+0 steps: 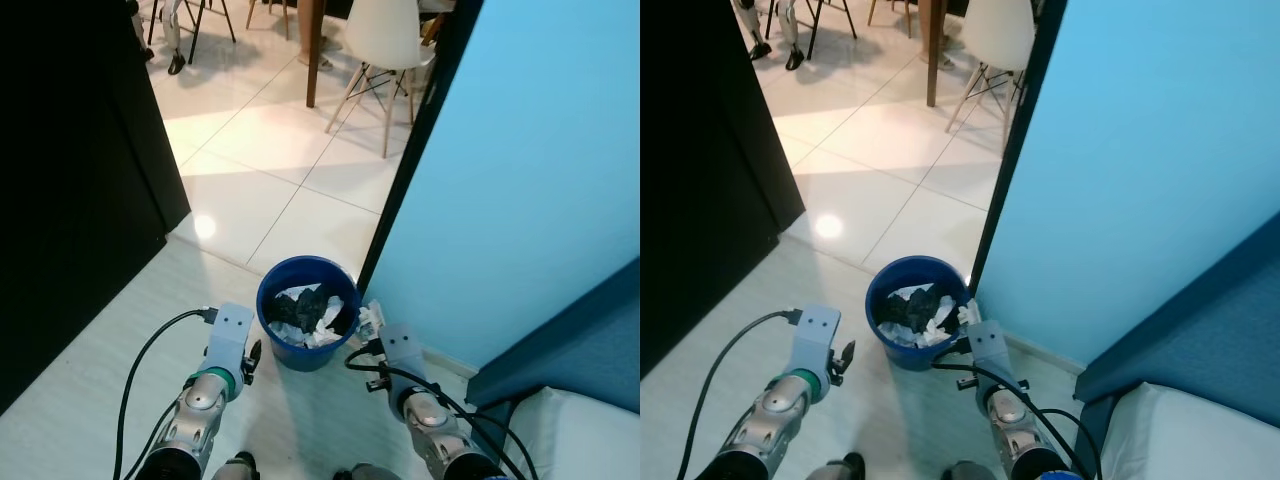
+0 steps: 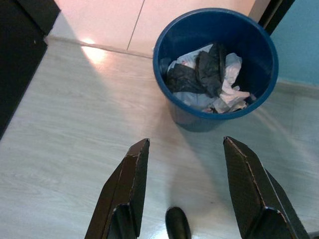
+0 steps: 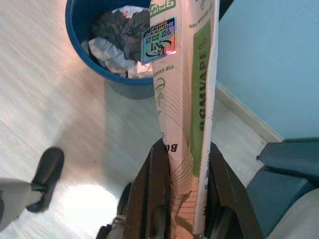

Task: Clean up the room

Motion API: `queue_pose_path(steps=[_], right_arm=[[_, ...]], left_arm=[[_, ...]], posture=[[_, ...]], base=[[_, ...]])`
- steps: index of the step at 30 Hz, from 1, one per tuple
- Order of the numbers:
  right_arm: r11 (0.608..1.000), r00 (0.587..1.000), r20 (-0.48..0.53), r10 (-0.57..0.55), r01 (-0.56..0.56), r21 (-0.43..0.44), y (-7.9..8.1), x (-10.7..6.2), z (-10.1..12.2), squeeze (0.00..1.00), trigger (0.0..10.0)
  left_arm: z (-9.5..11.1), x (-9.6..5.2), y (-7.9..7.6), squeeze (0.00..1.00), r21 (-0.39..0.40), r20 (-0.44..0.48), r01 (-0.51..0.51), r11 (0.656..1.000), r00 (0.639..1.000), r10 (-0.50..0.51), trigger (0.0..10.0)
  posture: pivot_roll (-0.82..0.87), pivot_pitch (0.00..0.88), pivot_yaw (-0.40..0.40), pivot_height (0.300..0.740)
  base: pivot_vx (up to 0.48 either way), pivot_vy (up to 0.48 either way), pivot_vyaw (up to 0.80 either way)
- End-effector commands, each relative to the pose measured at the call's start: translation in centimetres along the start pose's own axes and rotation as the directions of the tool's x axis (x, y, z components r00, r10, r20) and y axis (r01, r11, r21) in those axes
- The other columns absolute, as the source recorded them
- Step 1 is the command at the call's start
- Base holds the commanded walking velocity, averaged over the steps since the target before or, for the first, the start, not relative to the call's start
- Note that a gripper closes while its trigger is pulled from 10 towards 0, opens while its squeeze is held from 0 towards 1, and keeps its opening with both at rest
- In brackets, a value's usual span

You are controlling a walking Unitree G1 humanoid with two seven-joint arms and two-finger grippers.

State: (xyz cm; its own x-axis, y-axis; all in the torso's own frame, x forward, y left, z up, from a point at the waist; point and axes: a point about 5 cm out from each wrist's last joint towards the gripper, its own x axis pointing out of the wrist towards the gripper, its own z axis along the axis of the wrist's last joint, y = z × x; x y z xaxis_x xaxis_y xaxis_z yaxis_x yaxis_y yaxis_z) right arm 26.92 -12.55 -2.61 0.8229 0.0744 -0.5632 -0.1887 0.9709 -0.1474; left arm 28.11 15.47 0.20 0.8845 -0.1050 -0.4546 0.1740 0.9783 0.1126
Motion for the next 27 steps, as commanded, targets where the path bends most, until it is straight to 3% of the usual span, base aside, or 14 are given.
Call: queue_pose_path(steps=[1, 27], right_arm=[[1.000, 0.999, -0.054, 0.001, -0.002, -0.011, -0.16, -0.25, -1.24, 0.00, 10.0], [1.000, 0.999, -0.052, -0.002, 0.002, 0.002, -0.12, -0.24, -1.17, 0.00, 10.0]], left_arm=[[-0.71, -0.24, -0.29, 0.00, -0.017, -0.025, 0.011, 1.000, 1.000, -0.011, 10.0], [-0.51, -0.16, -0.31, 0.00, -0.016, -0.015, 0.022, 1.000, 1.000, -0.022, 10.0]], posture=[[0.03, 0.083, -0.009, 0.740], [0.03, 0.087, -0.001, 0.740]], base=[[0.315, 0.000, 0.00], [0.394, 0.000, 0.00]])
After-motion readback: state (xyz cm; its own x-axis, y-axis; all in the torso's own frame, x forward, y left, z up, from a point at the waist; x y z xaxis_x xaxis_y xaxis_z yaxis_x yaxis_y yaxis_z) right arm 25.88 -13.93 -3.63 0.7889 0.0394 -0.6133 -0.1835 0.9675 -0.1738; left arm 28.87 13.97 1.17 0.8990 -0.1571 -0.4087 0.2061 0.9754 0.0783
